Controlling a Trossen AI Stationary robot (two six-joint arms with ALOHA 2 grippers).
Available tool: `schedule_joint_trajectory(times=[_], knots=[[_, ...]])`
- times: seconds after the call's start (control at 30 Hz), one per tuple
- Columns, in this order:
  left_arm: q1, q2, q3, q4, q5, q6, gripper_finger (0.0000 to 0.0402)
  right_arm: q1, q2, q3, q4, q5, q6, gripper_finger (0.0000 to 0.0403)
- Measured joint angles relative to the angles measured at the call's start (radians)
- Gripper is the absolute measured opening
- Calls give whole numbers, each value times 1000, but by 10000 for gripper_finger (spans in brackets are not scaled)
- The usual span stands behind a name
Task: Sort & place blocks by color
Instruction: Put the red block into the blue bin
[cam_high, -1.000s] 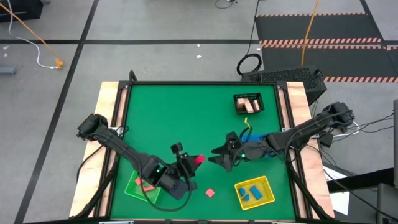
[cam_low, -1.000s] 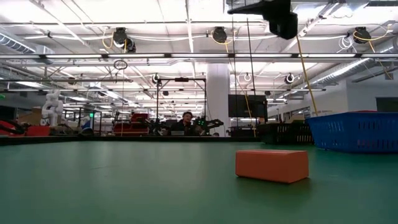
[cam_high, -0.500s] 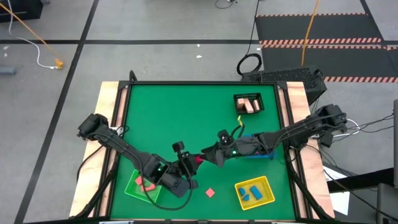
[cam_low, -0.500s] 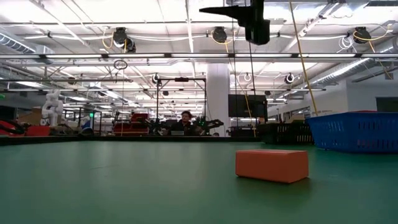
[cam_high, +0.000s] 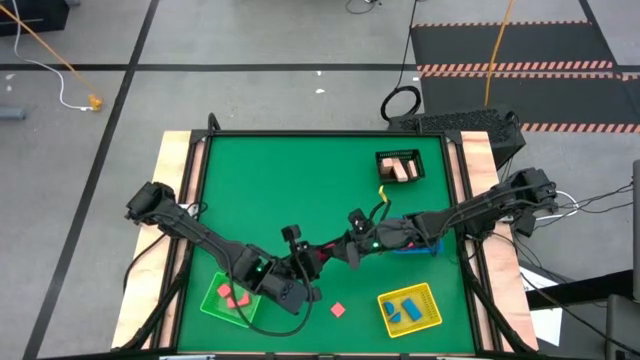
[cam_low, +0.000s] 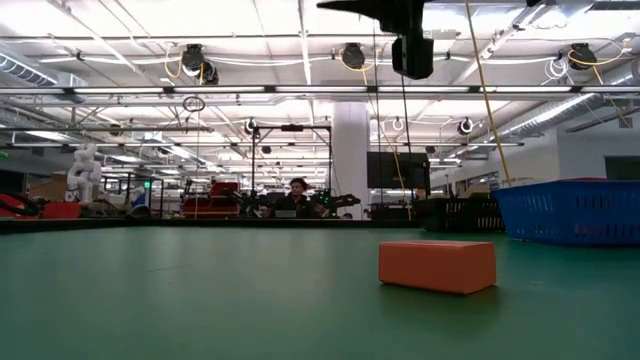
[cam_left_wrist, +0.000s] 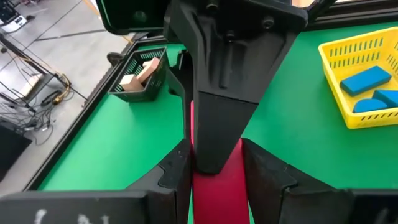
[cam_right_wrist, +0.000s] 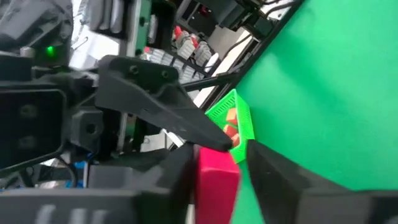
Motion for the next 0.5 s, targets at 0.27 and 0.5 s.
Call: schedule_joint_trajectory(times=[0.27, 0.5], knots=[[1, 1, 0, -6, -12, 26, 113, 0, -1, 0, 8, -1, -56, 44], [2, 1, 0, 3, 14, -19, 139, -27, -3, 2, -39, -96, -54, 44]])
